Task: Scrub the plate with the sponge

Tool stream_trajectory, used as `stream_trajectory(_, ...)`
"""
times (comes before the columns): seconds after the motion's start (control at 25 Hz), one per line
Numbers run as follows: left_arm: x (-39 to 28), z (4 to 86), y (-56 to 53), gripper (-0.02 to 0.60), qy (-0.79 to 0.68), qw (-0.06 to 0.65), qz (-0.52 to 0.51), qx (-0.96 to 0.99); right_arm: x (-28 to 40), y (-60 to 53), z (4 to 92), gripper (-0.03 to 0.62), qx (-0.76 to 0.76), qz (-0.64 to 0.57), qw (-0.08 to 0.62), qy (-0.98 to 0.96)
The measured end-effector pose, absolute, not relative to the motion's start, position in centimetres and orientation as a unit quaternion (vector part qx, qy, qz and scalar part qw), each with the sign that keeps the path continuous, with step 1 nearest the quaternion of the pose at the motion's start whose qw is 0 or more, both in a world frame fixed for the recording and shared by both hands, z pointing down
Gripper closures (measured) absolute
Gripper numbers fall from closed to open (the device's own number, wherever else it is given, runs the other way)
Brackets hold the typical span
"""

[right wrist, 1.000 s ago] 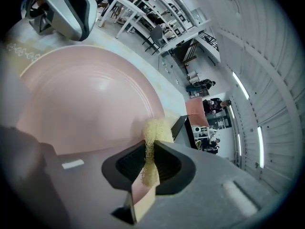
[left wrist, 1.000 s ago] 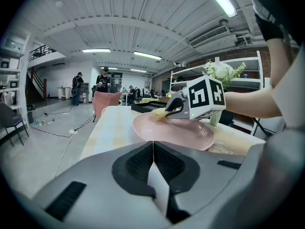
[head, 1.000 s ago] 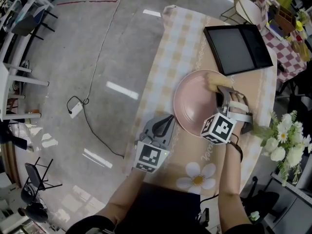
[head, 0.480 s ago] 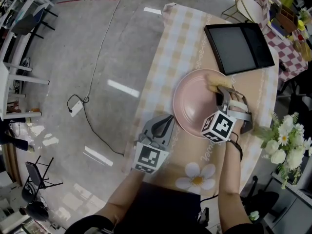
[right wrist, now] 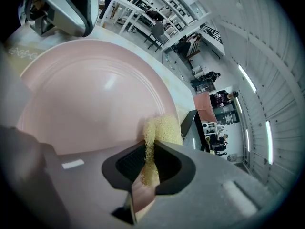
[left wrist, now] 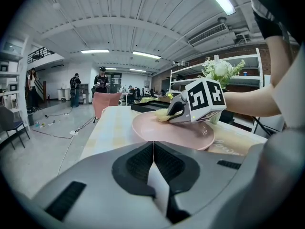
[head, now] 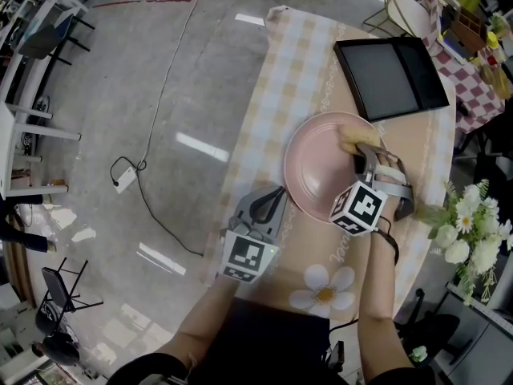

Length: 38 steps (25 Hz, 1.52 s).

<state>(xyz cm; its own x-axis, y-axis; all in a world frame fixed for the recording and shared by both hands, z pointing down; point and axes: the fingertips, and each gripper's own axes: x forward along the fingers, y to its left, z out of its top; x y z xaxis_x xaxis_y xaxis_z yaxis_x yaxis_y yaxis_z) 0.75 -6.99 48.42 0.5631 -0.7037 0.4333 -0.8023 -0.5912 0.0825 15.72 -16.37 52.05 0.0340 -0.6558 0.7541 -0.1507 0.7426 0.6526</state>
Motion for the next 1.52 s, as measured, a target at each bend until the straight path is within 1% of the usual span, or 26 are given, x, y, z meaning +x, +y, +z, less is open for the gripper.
stream_trajectory(1.52, 0.8, 48.6, -7.0, 0.569, -0.437, 0.119, 0.183, 0.873, 15.6, -8.6, 52.7, 0.546, 0.262, -0.143, 0.678, -0.672)
